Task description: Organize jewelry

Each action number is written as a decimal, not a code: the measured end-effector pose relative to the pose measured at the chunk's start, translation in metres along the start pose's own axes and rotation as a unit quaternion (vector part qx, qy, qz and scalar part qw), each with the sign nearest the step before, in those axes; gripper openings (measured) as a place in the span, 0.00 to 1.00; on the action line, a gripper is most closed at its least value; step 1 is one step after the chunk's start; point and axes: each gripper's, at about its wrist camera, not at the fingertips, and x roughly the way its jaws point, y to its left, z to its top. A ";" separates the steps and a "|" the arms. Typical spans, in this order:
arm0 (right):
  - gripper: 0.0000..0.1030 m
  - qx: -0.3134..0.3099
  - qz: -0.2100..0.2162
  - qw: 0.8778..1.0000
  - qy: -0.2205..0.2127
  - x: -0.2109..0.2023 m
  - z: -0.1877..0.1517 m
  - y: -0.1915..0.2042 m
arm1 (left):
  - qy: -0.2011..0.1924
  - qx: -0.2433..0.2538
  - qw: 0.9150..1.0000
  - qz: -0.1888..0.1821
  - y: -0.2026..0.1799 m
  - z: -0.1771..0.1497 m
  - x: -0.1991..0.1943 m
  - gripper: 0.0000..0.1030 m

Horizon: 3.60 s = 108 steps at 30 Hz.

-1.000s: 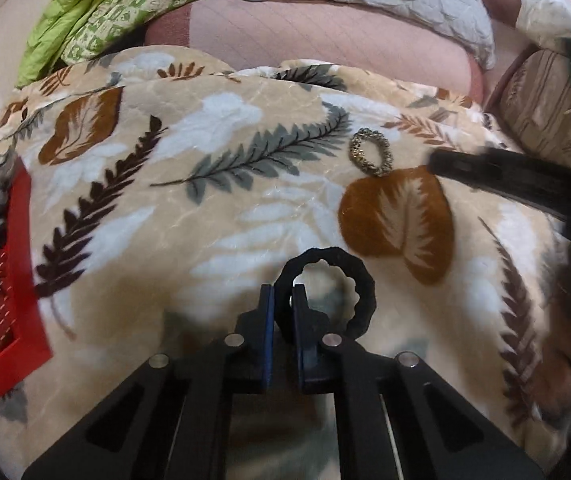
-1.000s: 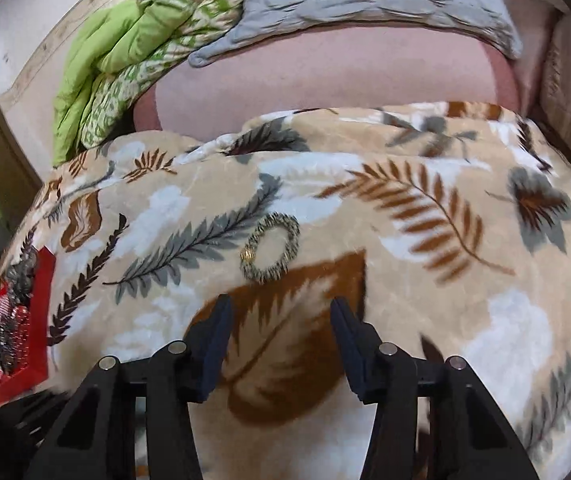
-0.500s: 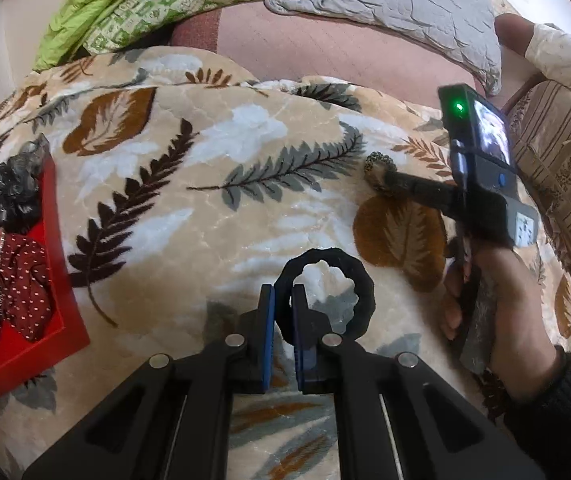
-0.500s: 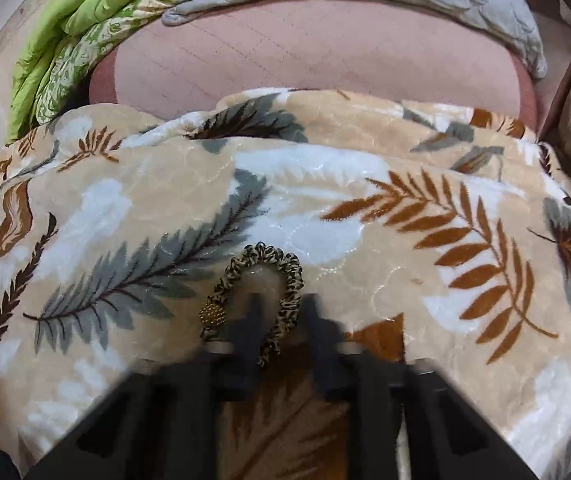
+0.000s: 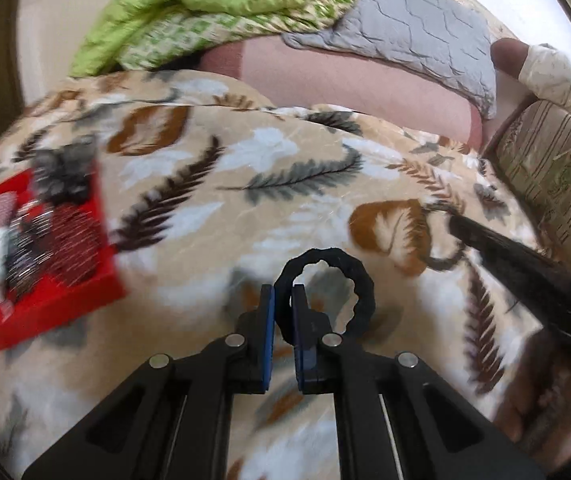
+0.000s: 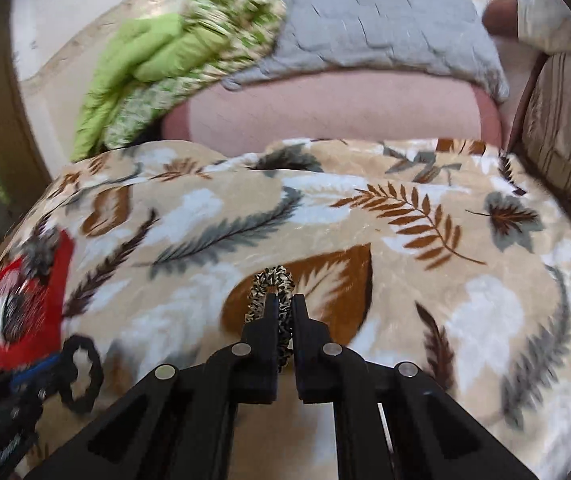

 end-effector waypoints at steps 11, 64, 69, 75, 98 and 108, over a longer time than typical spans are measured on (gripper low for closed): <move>0.06 -0.032 0.048 0.998 -0.005 -0.088 -0.058 0.062 | -0.050 -0.025 0.997 0.062 0.049 -0.052 -0.099 0.07; 0.06 -0.064 0.248 0.964 0.065 0.053 -0.025 0.279 | 0.007 -0.129 0.972 0.197 0.278 -0.010 -0.054 0.08; 0.06 -0.062 0.244 0.965 0.076 0.060 -0.028 0.278 | 0.023 -0.122 0.972 0.202 0.278 -0.013 -0.046 0.08; 0.06 -0.067 0.236 0.966 0.077 0.064 -0.029 0.279 | 0.027 -0.112 0.972 0.204 0.274 -0.014 -0.045 0.08; 0.17 -0.070 0.212 0.971 0.087 0.069 -0.034 0.281 | 0.040 -0.091 0.977 0.191 0.266 -0.019 -0.043 0.10; 0.48 -0.064 0.198 0.977 0.054 0.004 -0.019 0.259 | -0.028 -0.077 0.973 0.215 0.252 -0.015 -0.074 0.43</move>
